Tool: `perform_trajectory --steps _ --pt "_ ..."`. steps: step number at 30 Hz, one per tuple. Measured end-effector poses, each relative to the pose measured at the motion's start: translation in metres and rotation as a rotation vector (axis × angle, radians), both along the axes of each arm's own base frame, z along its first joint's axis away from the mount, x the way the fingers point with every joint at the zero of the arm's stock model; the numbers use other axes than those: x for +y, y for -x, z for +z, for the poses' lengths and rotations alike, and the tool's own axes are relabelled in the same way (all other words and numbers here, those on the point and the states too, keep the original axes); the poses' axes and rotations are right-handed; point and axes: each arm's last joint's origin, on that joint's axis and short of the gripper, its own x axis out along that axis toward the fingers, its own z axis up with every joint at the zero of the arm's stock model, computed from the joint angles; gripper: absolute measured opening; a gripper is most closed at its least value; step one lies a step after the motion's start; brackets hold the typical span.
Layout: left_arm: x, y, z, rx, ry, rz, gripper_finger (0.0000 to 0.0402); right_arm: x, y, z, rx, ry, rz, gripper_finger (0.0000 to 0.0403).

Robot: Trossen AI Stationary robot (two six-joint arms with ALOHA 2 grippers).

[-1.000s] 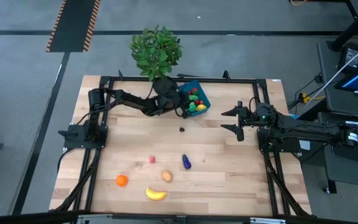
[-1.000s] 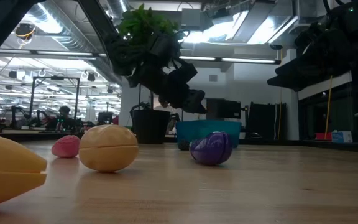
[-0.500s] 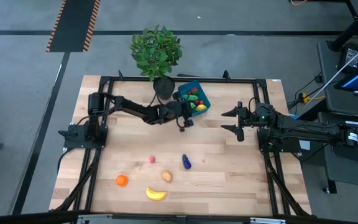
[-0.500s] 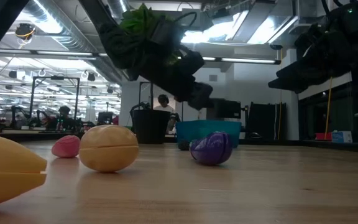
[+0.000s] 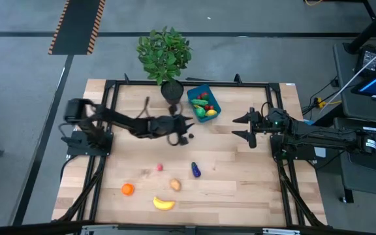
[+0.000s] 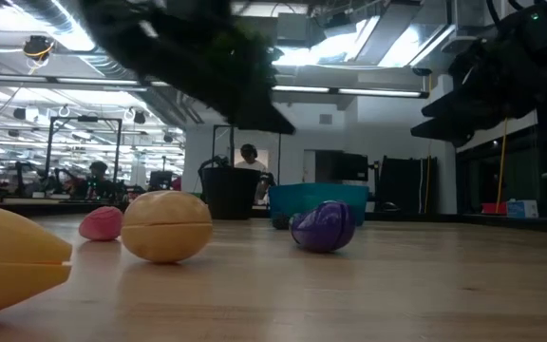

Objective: Pick and placing Produce into tupperware
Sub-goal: Put the blackberry into the blue bin

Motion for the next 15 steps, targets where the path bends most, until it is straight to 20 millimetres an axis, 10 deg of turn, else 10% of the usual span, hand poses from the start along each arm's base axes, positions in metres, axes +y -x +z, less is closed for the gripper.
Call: perform_trajectory --steps 15 --pt "-0.055 0.101 -0.002 -0.052 0.039 -0.295 0.0076 0.001 -0.004 0.005 -0.068 -0.140 -0.025 0.0293"
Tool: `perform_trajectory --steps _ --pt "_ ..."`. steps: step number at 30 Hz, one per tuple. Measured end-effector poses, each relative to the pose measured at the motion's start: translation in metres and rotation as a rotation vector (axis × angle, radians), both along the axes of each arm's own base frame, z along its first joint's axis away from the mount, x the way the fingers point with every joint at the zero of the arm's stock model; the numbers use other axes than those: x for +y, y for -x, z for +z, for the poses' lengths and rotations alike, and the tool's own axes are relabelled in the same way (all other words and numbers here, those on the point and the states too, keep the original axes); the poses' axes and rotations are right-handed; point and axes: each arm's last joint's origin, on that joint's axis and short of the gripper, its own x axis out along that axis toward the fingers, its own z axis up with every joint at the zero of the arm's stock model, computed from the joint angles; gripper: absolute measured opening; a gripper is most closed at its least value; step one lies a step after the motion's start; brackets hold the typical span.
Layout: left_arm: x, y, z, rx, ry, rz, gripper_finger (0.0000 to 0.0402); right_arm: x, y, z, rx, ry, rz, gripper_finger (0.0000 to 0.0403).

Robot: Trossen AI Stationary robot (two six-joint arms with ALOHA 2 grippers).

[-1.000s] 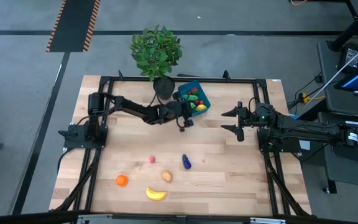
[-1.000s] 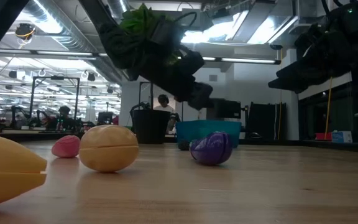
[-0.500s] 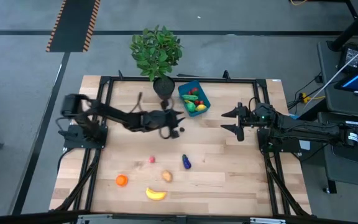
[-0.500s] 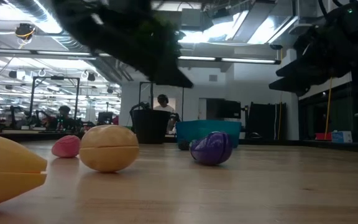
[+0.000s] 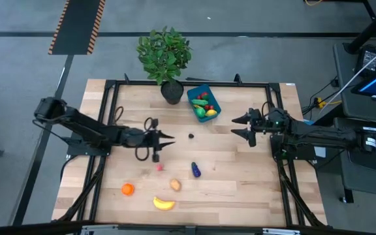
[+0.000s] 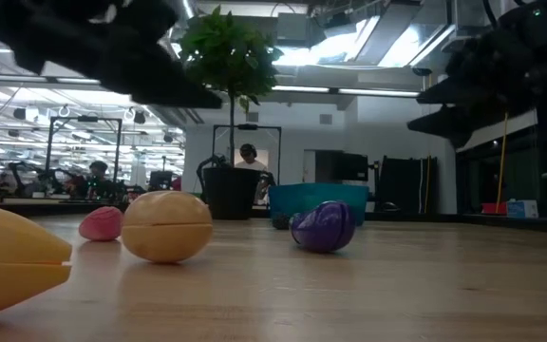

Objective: Pick and placing Produce into tupperware
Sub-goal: Put the blackberry into the blue bin

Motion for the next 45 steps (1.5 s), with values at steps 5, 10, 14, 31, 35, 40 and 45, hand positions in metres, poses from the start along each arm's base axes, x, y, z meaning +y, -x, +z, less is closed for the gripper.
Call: perform_trajectory --steps 5,10,14,31,35,40,45 --pt "-0.002 0.024 -0.007 -0.054 0.076 -0.017 0.0069 0.007 -0.010 -0.001 -0.013 0.009 0.051 0.0293" --pt "0.000 0.041 -0.011 -0.096 0.147 -0.055 0.0061 0.016 -0.024 -0.001 0.000 0.061 0.096 0.0293" --pt "0.000 0.051 -0.015 -0.105 0.172 -0.067 0.0054 0.022 -0.043 0.008 0.035 0.134 0.122 0.0293" --pt "0.003 0.078 -0.035 -0.097 0.228 -0.062 0.0030 0.034 -0.147 0.016 0.364 0.282 0.237 0.0293" --pt "0.003 0.078 -0.036 -0.090 0.226 -0.062 0.0025 0.034 -0.165 0.012 0.404 0.333 0.269 0.0293" --pt "0.004 0.079 -0.038 -0.066 0.216 -0.061 0.0018 0.033 -0.180 0.012 0.511 0.324 0.290 0.0293" --pt "0.004 0.079 -0.041 -0.039 0.209 -0.058 0.0010 0.033 -0.191 0.016 0.554 0.321 0.300 0.0293"
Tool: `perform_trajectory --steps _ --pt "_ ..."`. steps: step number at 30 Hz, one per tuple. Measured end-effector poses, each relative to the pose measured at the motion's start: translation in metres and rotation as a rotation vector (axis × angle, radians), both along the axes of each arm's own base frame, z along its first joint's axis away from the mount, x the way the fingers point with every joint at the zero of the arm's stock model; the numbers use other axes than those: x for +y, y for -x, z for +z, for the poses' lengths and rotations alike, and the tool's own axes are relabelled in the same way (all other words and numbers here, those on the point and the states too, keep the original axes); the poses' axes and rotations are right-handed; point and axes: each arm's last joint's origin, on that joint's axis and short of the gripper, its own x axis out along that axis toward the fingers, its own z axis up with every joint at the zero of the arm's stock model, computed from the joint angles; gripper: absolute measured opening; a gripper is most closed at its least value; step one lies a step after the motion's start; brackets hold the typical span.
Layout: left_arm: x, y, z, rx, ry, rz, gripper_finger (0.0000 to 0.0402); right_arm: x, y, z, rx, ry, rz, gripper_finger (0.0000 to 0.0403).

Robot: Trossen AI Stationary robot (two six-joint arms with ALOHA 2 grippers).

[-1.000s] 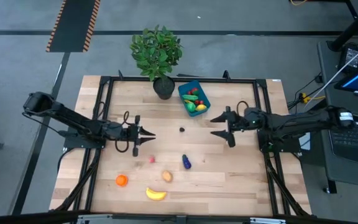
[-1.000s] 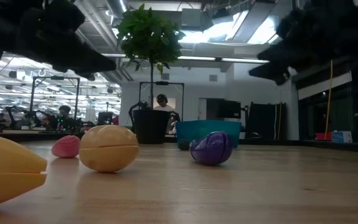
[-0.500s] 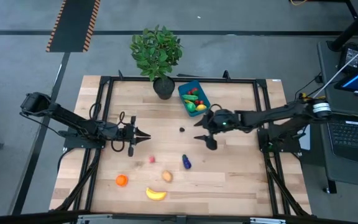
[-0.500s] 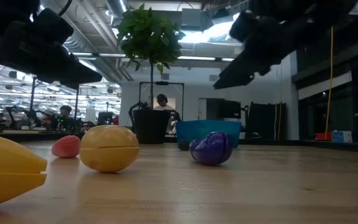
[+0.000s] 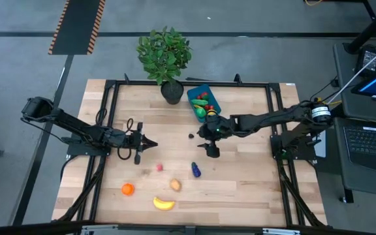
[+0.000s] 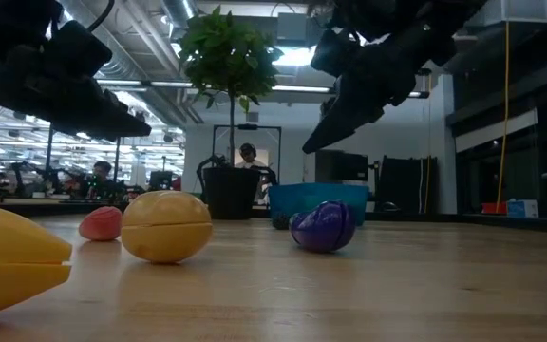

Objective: Pick and placing Produce into tupperware
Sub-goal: Put the blackberry into the blue bin

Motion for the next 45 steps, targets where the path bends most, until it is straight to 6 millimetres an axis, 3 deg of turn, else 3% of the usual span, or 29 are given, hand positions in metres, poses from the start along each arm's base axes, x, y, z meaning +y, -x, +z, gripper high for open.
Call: perform_trajectory --steps 10,23,34,45 --pt "0.000 0.001 -0.003 0.027 -0.005 0.001 0.0004 -0.001 -0.005 -0.001 -0.014 0.020 -0.021 0.0278" --pt "0.000 0.001 -0.003 0.030 0.025 0.010 0.0039 -0.006 -0.028 -0.045 0.001 0.069 -0.004 0.0277" --pt "0.000 0.001 -0.004 0.039 0.023 0.010 0.0060 -0.027 -0.034 -0.061 -0.013 0.076 -0.074 0.0277" --pt "0.000 0.002 -0.005 0.054 0.020 0.010 0.0078 -0.030 -0.040 -0.082 0.000 0.091 -0.081 0.0277"
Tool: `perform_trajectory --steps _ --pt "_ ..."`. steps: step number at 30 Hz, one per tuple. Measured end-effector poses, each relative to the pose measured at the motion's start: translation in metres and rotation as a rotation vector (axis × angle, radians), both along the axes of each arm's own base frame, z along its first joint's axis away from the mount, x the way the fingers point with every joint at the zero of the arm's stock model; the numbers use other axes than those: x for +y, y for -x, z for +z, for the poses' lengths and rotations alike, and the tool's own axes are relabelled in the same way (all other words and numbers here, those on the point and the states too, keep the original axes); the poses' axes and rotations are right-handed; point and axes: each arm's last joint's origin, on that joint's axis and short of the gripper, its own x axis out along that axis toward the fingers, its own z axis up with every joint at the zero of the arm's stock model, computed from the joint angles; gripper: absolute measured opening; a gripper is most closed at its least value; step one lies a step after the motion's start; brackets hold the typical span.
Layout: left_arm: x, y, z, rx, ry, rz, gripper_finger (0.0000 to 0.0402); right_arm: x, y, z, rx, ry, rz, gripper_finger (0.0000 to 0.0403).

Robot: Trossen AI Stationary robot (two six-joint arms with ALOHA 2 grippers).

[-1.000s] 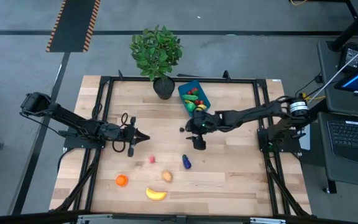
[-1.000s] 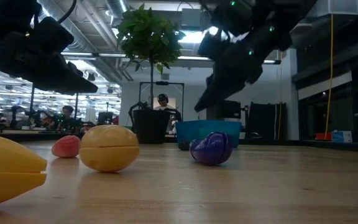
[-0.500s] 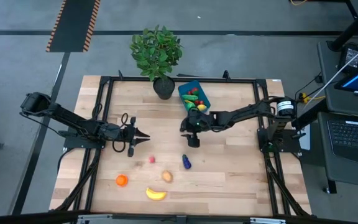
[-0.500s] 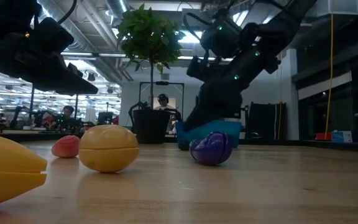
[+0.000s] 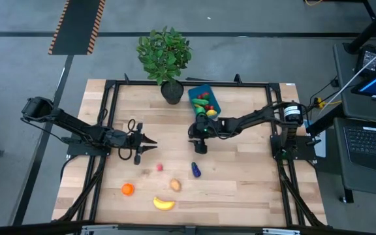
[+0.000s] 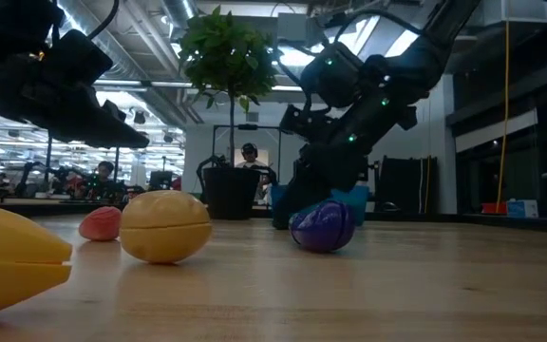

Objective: Pick and placing Produce into tupperware
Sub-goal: Put the blackberry into the blue bin

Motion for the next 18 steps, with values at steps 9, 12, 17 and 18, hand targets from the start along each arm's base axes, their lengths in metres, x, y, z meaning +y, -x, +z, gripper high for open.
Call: perform_trajectory --steps 9,12,17,18 --pt "0.0001 0.0006 -0.0016 0.017 -0.004 0.000 0.0089 -0.0004 -0.0035 -0.0024 -0.030 0.010 -0.003 0.0277" --pt "0.0001 0.0006 -0.0016 0.017 -0.004 0.000 0.0092 -0.0004 -0.0034 -0.0027 -0.028 0.015 0.001 0.0277" --pt "0.0001 0.0006 -0.0016 0.018 -0.004 0.000 0.0090 0.0017 -0.0068 0.0016 -0.014 0.035 0.025 0.0277" --pt "0.0001 0.0006 -0.0016 0.018 -0.004 0.000 0.0088 0.0023 -0.0090 0.0042 -0.011 0.047 0.018 0.0277"
